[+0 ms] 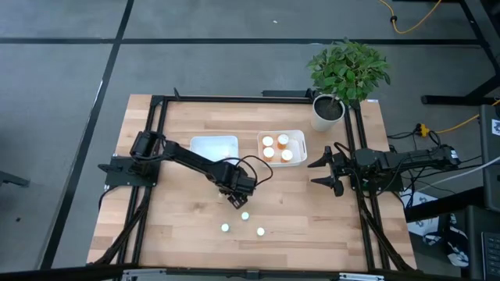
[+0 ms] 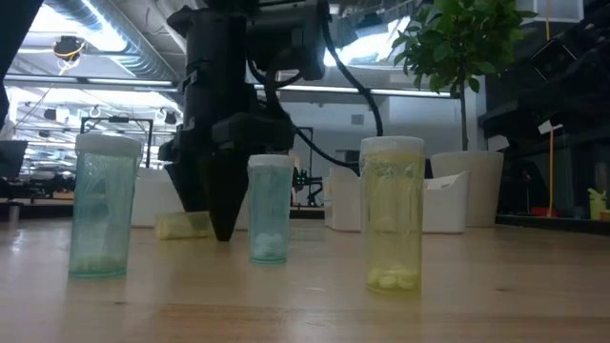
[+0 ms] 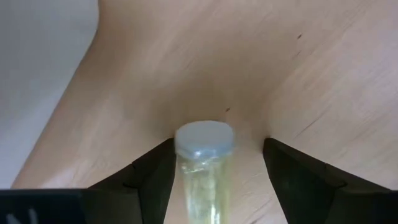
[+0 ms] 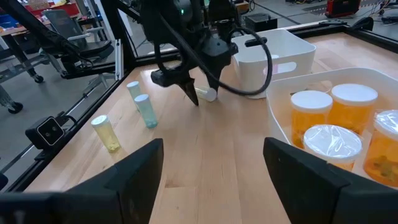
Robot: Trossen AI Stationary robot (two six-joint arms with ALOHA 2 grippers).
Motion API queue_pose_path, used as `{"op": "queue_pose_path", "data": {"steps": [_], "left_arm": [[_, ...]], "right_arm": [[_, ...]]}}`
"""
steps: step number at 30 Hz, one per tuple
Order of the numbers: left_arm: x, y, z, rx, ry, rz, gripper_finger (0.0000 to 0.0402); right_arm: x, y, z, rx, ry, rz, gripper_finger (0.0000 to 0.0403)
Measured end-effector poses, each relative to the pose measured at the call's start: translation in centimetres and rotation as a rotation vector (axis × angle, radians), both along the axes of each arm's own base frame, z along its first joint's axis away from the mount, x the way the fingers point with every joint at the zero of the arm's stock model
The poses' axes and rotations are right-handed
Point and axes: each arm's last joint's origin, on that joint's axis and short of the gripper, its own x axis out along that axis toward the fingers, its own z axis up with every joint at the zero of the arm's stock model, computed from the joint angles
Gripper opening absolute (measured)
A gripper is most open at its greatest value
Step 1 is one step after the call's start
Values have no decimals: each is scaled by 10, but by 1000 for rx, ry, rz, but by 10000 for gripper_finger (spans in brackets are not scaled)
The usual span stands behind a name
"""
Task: Pick and place medicine bottles into bin by pill shape (circle, oval)
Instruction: Put the top yellow pill bottle into the left white bin
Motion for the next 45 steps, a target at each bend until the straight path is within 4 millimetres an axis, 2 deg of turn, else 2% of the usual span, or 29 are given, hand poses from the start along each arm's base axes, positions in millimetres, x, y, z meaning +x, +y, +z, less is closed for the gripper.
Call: {"op": "queue_pose_path", "data": {"steps": [13, 17, 22, 26, 30, 37, 45], "left_arm": [[2, -2, -2, -13, -9, 35, 203], [2, -2, -2, -13, -10, 34, 172], [2, -3, -2, -11, -12, 44, 115], [7, -5, 6, -32, -53, 82, 84], [11, -10, 25, -8, -122, 101, 83], [8, -32, 30, 125, -176, 125, 90], [-7, -75, 34, 397, -359, 162, 90]], "right_arm": [[0, 0, 0, 0, 0, 0, 279], [0, 0, 0, 0, 0, 0, 279], [0, 0, 0, 0, 0, 0, 279], [0, 0, 0, 0, 0, 0, 279], [0, 0, 0, 0, 0, 0, 279], [0, 0, 0, 0, 0, 0, 279], [0, 0, 0, 0, 0, 0, 279]]}}
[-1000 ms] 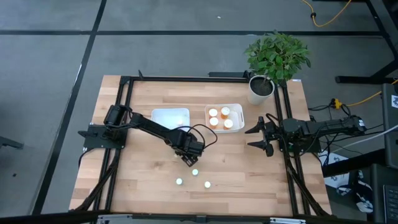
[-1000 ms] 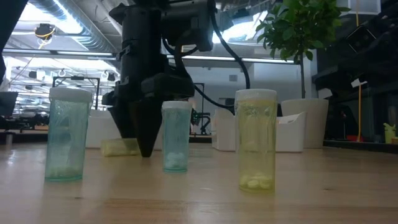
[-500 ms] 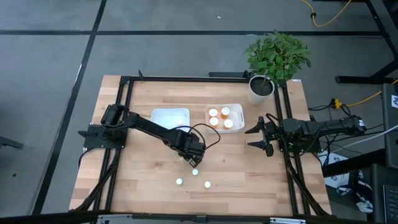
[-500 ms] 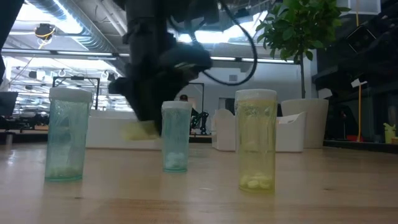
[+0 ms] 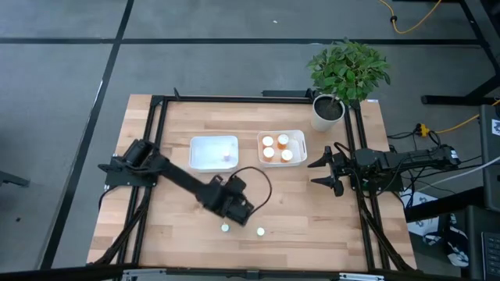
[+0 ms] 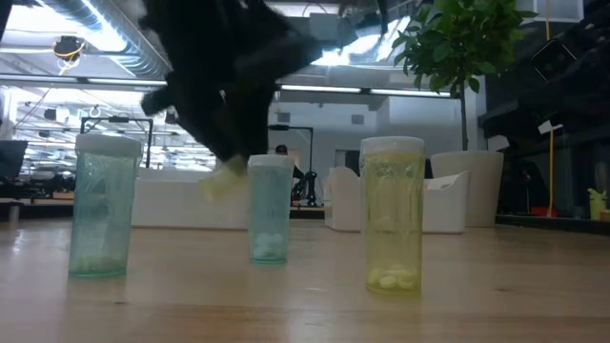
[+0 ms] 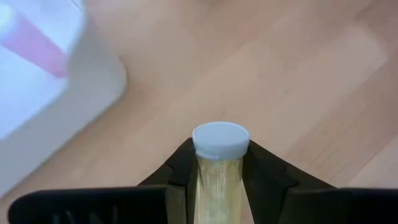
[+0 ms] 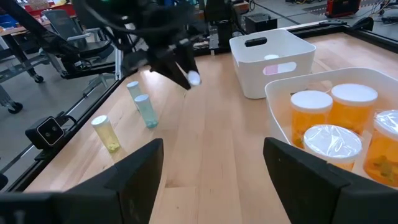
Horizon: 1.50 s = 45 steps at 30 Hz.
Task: Pick and place medicine bottles into bin by pill shape (circle, oval)
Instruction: Put the top yellow pill bottle into the left white bin
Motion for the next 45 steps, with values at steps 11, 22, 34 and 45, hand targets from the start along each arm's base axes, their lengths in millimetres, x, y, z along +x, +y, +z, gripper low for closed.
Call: {"op": "queue_pose_path", "data": {"steps": [11, 22, 34, 45], "left_arm": [[-47, -51, 7, 214, -296, 171, 91], [-100, -89, -7, 232, -516, 140, 91], [-137, -83, -57, 352, -565, -28, 85], [-156, -70, -93, 433, -557, -164, 84]], "right_arm": [[0, 0, 0, 0, 0, 0, 279], [0, 0, 0, 0, 0, 0, 279], [0, 0, 0, 0, 0, 0, 279], [0, 0, 0, 0, 0, 0, 279]]}}
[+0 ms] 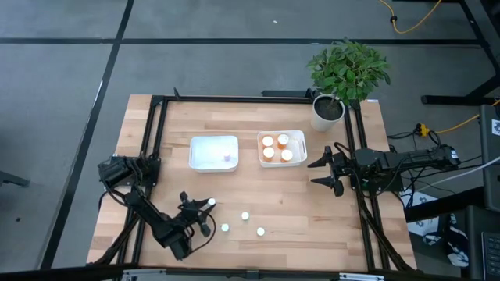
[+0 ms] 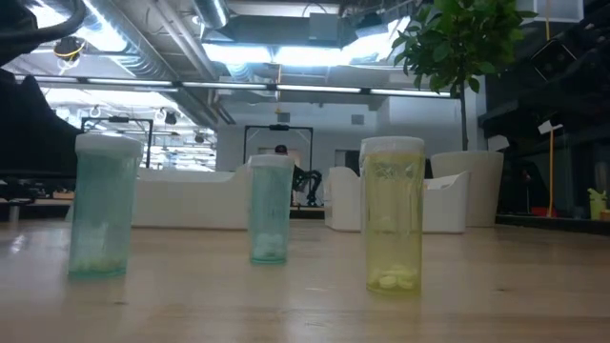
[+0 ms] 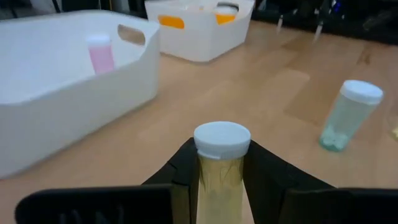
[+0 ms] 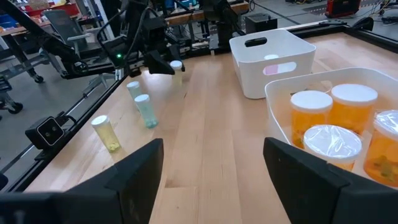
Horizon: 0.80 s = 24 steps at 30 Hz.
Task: Pick and place medicine bottles into bin by pill shape (circle, oval)
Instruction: Put the top yellow pill bottle into the left white bin
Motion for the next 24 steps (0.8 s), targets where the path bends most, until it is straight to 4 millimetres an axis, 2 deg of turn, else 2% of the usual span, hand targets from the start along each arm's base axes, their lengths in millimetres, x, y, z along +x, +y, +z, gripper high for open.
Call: {"op": "queue_pose_path", "data": {"steps": [10, 24], "left_arm": [[-1, 8, -8, -9, -43, 8, 83], [-6, 33, -19, 107, 7, 37, 91]], "right_arm": [[0, 0, 0, 0, 0, 0, 279], [0, 0, 0, 0, 0, 0, 279]]}}
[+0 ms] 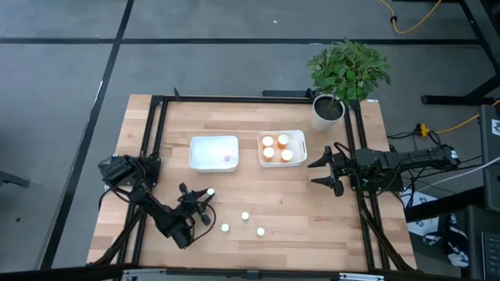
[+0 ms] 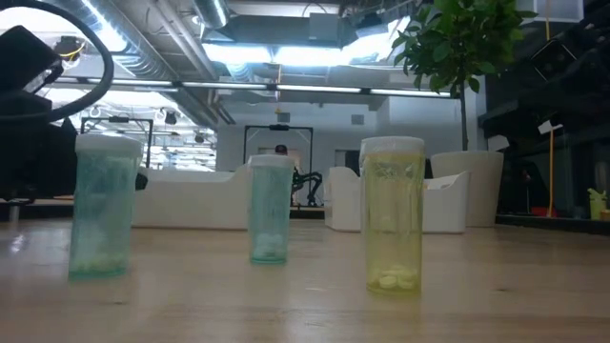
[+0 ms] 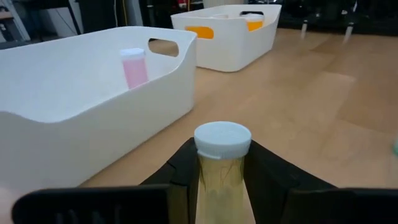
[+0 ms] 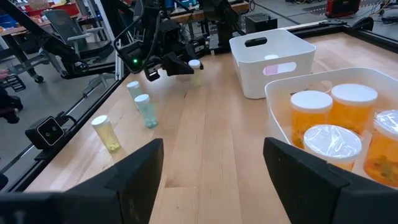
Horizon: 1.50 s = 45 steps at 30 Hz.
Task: Pick and place medicine bottles into bin by pill shape (circle, oval)
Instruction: Put the top yellow pill bottle into the left white bin
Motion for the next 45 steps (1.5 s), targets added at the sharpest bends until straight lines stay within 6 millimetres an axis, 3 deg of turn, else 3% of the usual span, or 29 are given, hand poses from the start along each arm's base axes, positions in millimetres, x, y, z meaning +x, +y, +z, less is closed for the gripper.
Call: {"op": "queue_pose_path", "data": {"steps": [10, 23, 45], "left_arm": [[5, 7, -1, 4, 7, 30, 96], [6, 8, -2, -16, 30, 39, 177], [2, 7, -1, 5, 54, 30, 182]], "right_arm": [[0, 0, 0, 0, 0, 0, 279], [0, 0, 0, 0, 0, 0, 279], [0, 0, 0, 0, 0, 0, 279]]}}
